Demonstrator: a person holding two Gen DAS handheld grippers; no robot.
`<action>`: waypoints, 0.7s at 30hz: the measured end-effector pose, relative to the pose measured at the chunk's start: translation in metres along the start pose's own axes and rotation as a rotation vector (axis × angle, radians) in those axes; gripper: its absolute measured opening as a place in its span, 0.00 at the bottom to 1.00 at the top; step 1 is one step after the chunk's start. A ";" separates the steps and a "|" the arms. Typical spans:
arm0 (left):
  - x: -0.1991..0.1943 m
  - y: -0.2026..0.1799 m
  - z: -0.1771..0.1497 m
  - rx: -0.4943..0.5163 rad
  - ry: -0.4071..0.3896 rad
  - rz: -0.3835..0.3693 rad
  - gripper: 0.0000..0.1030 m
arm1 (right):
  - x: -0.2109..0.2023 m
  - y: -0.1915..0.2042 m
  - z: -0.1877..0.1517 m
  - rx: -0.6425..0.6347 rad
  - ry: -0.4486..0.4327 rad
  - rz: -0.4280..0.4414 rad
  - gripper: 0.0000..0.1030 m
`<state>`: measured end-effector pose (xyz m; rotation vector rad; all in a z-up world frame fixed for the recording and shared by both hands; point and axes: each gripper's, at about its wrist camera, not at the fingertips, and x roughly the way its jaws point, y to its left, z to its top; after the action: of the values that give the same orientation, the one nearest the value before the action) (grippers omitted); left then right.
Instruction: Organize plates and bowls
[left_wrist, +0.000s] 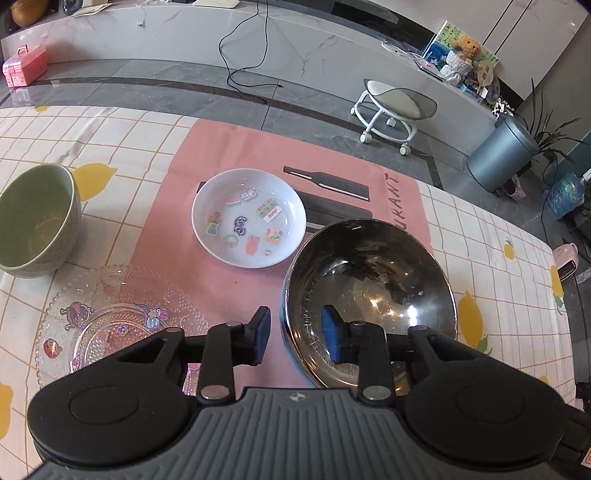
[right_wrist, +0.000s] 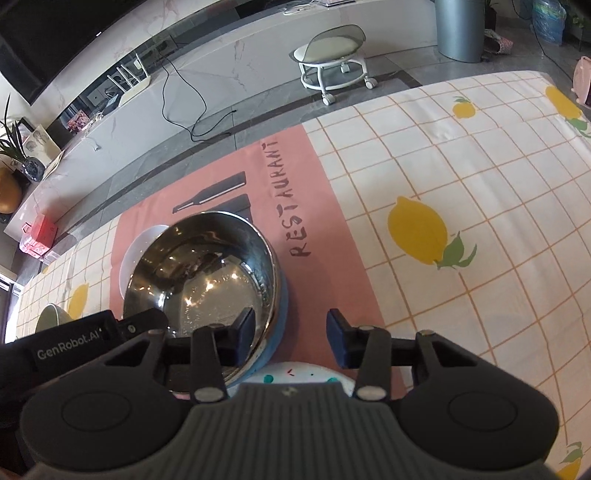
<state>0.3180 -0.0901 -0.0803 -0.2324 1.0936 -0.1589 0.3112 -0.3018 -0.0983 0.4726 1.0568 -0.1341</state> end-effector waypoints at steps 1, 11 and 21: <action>0.001 0.000 0.000 0.000 -0.001 0.004 0.29 | 0.002 0.000 0.000 0.006 0.003 0.005 0.36; -0.003 -0.003 -0.004 0.029 -0.004 0.032 0.11 | 0.001 0.009 -0.001 0.018 0.027 0.027 0.15; -0.077 -0.005 -0.027 0.045 -0.089 0.044 0.11 | -0.051 0.014 -0.024 -0.012 -0.009 0.086 0.14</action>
<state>0.2592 -0.0792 -0.0247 -0.1736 1.0049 -0.1327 0.2715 -0.2848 -0.0590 0.5057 1.0266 -0.0535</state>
